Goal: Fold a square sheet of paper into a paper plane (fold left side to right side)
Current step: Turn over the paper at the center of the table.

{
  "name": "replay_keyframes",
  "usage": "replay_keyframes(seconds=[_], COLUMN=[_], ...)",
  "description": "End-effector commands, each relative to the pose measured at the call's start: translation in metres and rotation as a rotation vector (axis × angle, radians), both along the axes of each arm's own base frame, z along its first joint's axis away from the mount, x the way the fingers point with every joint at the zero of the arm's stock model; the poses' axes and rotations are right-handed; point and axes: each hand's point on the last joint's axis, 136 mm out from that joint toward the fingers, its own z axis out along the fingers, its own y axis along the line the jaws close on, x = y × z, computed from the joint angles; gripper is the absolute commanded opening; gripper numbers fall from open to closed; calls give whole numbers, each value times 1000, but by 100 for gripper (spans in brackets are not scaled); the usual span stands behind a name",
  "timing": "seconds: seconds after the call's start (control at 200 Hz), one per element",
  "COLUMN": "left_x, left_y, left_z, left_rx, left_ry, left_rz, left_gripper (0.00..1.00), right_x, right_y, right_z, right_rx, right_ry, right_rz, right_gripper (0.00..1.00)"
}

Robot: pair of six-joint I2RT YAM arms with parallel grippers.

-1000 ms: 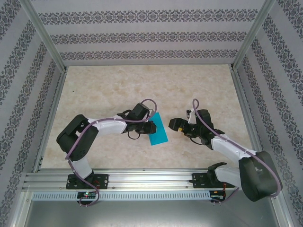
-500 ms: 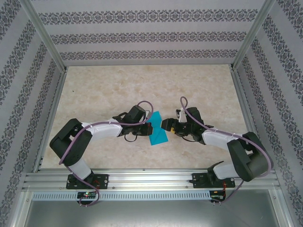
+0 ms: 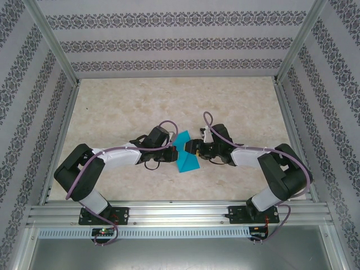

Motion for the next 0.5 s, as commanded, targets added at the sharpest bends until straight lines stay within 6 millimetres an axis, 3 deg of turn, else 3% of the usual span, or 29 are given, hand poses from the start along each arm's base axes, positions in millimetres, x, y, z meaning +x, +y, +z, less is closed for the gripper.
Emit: replay_keyframes(seconds=[0.0, 0.23, 0.495], left_x=[11, 12, 16], left_y=[2, 4, 10], left_z=[8, 3, -7], left_rx=[-19, -8, -7], left_ry=[-35, -24, 7], left_rz=[24, 34, 63], left_gripper=[4, 6, 19], right_x=[7, 10, 10], right_y=[11, 22, 26], right_z=[5, -1, -6], right_rx=[24, 20, 17], right_ry=[-18, 3, 19], right_rz=[19, 45, 57], right_gripper=[58, 48, 22])
